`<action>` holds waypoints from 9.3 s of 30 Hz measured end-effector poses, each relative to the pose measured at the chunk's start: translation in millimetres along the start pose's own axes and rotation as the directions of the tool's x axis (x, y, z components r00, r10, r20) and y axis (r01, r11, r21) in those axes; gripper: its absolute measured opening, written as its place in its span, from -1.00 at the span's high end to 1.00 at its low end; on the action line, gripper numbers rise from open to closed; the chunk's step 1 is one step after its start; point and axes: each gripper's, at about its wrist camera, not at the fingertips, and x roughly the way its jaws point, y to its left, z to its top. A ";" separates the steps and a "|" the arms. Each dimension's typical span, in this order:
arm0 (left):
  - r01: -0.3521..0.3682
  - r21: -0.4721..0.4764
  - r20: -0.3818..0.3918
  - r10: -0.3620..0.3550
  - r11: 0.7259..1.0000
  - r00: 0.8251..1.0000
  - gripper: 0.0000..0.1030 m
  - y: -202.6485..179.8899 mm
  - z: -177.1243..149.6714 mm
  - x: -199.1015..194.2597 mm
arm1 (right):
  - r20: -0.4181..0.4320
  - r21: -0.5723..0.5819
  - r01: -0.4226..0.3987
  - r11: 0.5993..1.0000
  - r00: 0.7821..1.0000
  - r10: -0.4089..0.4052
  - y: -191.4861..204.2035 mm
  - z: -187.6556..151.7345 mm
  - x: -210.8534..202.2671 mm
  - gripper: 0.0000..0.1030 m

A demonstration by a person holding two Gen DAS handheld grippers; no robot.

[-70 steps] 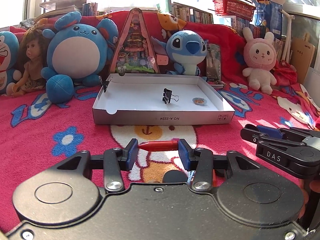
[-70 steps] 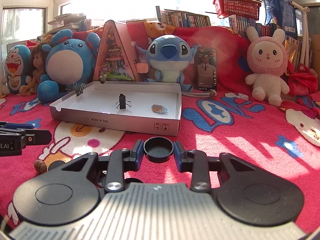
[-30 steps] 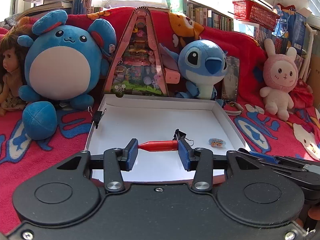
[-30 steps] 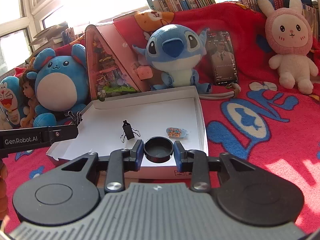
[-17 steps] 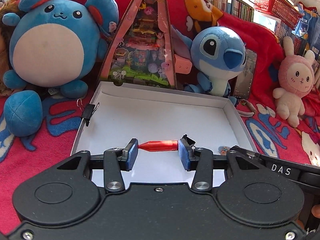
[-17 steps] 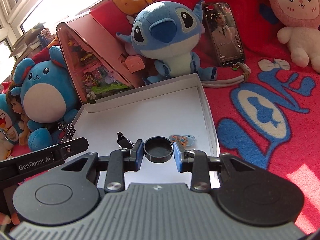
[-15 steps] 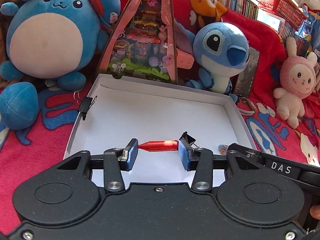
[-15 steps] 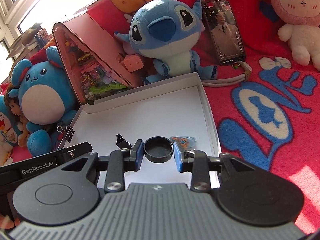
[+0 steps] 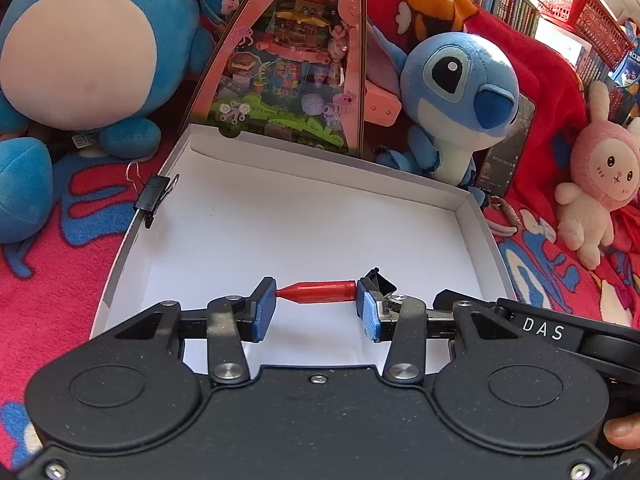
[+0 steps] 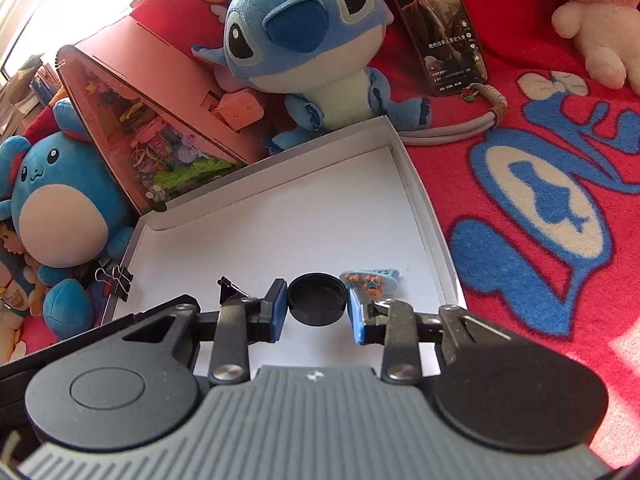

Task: Organize rigid objects
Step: 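Open the left tool to drop the marker while the right tool releases the lid into the box, then withdraw both open tools from the box back toward the remaining items, then grasp a brown nut with the left tool while the right tool grasps another black lid, then carry the nut with the left tool while the right tool carries the lid into the box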

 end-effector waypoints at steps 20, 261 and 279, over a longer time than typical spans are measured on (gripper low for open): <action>0.027 -0.027 -0.024 -0.027 0.999 0.999 0.18 -0.1 -0.3 13.7 | 0.007 0.013 0.038 0.999 0.999 -0.038 8.2 3.4 12.0 0.23; -0.001 0.109 0.139 -0.014 0.994 0.990 0.66 26.3 -33.6 -80.5 | 0.237 -0.371 0.035 0.928 0.970 0.058 34.5 -49.0 -70.0 0.28; -0.031 0.035 0.023 0.030 0.999 0.999 0.66 28.1 -4.2 -6.7 | 0.087 -0.192 0.020 0.981 0.996 -0.004 18.6 -5.3 -8.3 0.28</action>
